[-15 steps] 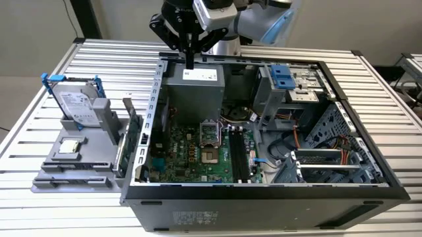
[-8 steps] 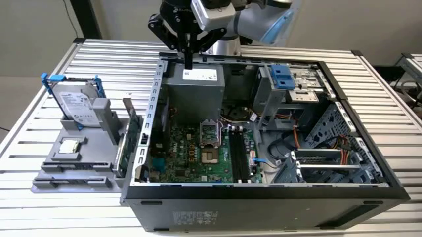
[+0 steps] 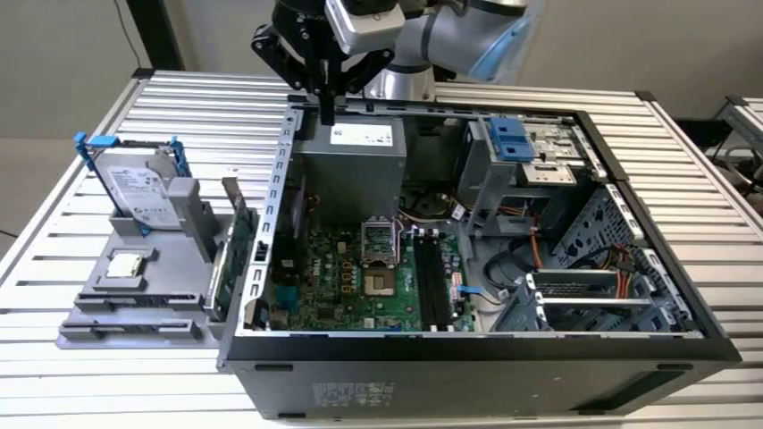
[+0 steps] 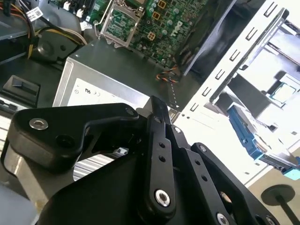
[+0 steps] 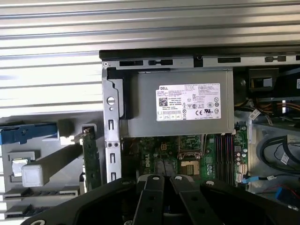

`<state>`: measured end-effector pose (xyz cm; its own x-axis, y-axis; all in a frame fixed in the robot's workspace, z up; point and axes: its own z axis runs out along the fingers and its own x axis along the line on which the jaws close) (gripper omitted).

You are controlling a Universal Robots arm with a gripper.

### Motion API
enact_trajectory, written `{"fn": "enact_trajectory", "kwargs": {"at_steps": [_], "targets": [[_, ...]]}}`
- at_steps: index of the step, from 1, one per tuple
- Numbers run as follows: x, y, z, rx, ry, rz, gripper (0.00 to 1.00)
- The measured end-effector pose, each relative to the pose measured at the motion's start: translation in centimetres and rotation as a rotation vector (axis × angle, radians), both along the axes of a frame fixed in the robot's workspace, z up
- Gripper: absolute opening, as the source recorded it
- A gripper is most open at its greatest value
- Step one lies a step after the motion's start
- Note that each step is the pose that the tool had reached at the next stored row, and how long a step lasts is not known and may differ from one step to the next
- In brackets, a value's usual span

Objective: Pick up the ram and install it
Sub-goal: 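Reach for the ram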

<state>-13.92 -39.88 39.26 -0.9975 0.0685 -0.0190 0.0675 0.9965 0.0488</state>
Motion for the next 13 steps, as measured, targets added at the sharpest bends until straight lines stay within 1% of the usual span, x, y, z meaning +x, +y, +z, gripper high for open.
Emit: {"fn": "enact_trajectory", "kwargs": {"at_steps": [2, 13], "targets": [[-0.49, 0.0, 0.0, 0.0, 0.0, 0.0, 0.0], [-2.5, 0.01, 0.01, -0.0001, 0.0001, 0.001, 0.0]]}}
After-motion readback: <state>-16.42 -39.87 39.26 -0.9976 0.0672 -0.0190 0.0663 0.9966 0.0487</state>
